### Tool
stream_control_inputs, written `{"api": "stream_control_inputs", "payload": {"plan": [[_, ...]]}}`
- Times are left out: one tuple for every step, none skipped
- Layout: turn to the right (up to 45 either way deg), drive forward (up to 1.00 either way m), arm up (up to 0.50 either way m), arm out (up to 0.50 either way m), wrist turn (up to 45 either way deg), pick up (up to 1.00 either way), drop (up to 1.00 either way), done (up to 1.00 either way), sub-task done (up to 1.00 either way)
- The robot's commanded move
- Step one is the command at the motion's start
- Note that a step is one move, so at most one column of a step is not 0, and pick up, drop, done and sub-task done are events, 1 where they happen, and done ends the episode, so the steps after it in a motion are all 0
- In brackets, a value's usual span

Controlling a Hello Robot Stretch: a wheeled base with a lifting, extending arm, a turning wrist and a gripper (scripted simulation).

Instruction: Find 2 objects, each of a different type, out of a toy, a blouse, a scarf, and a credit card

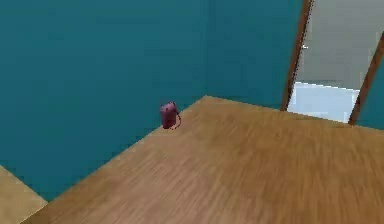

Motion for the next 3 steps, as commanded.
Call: {"api": "stream_control_inputs", "payload": {"plan": [[30.0,0.00,0.00,0.00,0.0,0.00,0.00,0.00,0.00],[0.0,1.00,0.00,0.00,0.0,0.00,0.00,0.00,0.00],[3.0,0.00,0.00,0.00,0.0,0.00,0.00,0.00,0.00]]}}
